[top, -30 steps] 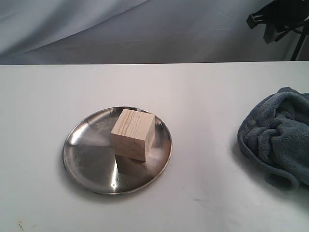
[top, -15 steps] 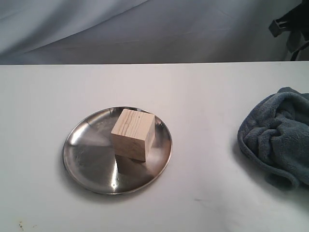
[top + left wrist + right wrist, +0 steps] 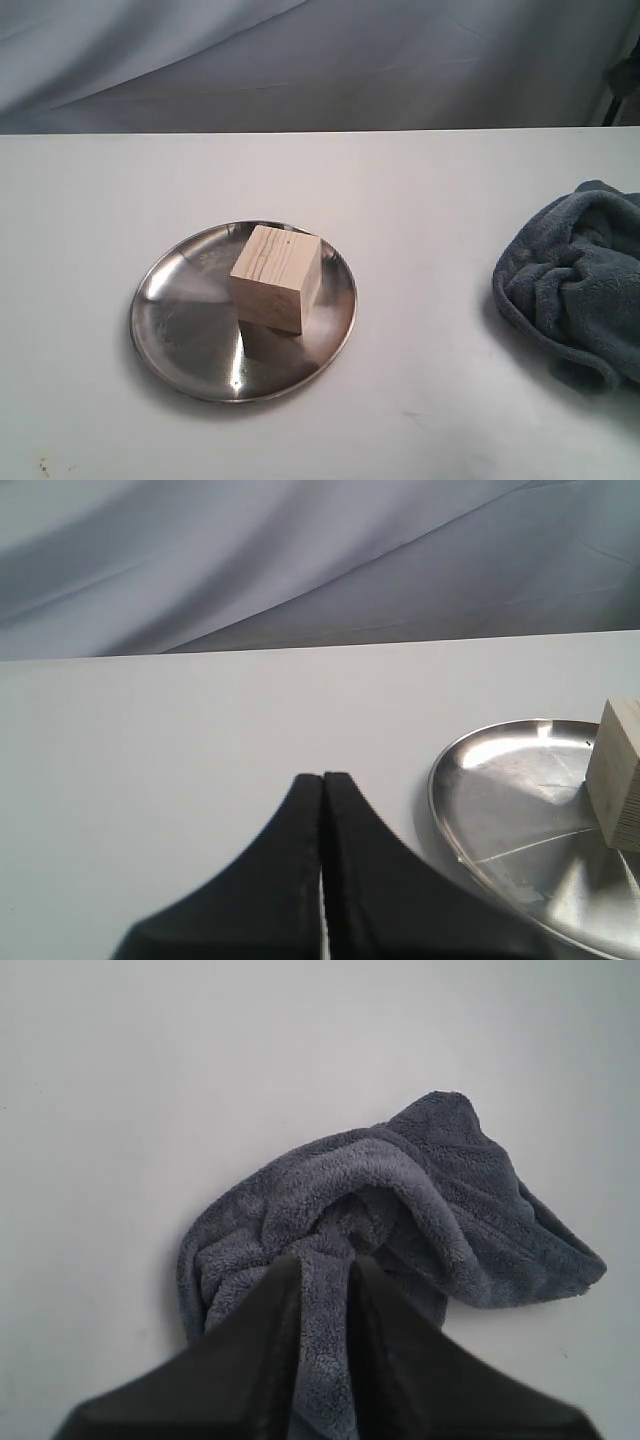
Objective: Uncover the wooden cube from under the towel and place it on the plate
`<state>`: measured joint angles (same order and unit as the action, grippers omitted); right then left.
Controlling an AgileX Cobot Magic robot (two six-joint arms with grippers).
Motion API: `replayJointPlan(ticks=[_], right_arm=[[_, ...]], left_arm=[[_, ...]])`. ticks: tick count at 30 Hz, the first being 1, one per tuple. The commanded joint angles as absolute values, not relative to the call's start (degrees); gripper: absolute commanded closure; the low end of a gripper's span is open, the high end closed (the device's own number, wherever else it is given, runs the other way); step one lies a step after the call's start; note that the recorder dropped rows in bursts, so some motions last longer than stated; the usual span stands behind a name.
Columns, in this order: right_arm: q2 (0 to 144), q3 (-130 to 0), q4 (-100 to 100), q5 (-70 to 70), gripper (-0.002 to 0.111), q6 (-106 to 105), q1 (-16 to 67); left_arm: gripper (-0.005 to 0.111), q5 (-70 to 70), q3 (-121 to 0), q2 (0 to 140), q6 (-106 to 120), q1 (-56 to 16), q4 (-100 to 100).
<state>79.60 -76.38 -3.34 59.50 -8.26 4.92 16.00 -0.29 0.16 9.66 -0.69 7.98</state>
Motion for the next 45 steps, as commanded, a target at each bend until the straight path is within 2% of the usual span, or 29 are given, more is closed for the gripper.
replayJointPlan(ticks=[1,26,45], right_arm=[[74.0,-70.9,-3.8,55.4,0.092,-6.7,4.6],[35.9,-45.6,-3.8,44.6,0.092,-2.6,4.6],[7.6,-43.7,-3.8,46.5,0.092,-2.6,4.6]], left_arm=[[0.107,15.3,0.0,0.0,9.2,-1.0,7.8],[0.107,15.3,0.0,0.0,9.2,-1.0,7.8],[0.107,15.3,0.0,0.0,9.2,-1.0,7.8]])
